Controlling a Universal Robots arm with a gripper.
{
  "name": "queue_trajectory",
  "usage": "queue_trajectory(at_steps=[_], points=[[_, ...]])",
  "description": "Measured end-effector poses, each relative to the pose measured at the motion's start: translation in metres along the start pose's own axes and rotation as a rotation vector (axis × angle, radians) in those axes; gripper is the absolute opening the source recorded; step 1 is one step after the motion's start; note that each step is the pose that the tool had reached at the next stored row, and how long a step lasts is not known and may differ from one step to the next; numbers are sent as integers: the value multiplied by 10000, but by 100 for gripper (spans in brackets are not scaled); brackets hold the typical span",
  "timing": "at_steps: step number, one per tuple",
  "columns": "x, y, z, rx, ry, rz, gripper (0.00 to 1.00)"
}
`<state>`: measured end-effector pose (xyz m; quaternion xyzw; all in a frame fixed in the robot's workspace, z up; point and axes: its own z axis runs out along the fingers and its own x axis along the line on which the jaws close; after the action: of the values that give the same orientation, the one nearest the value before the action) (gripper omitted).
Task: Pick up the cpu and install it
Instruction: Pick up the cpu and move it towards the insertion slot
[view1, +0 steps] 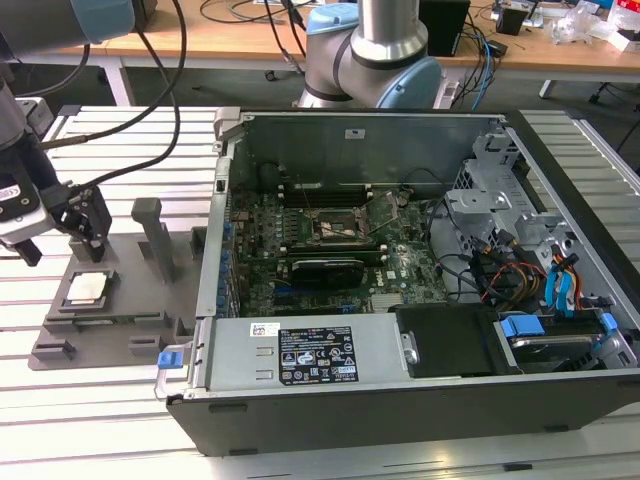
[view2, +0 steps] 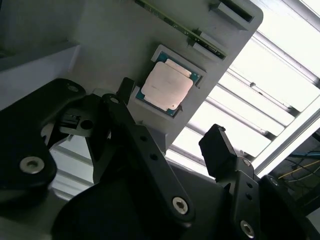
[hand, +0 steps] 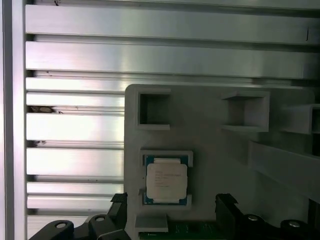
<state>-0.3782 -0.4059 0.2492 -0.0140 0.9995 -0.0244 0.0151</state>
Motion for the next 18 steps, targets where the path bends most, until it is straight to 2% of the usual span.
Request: queue_trajectory(at_steps=[3,18], points=[[1,2,44,1,1,0,80],[5,8,166,11,2,0,80]])
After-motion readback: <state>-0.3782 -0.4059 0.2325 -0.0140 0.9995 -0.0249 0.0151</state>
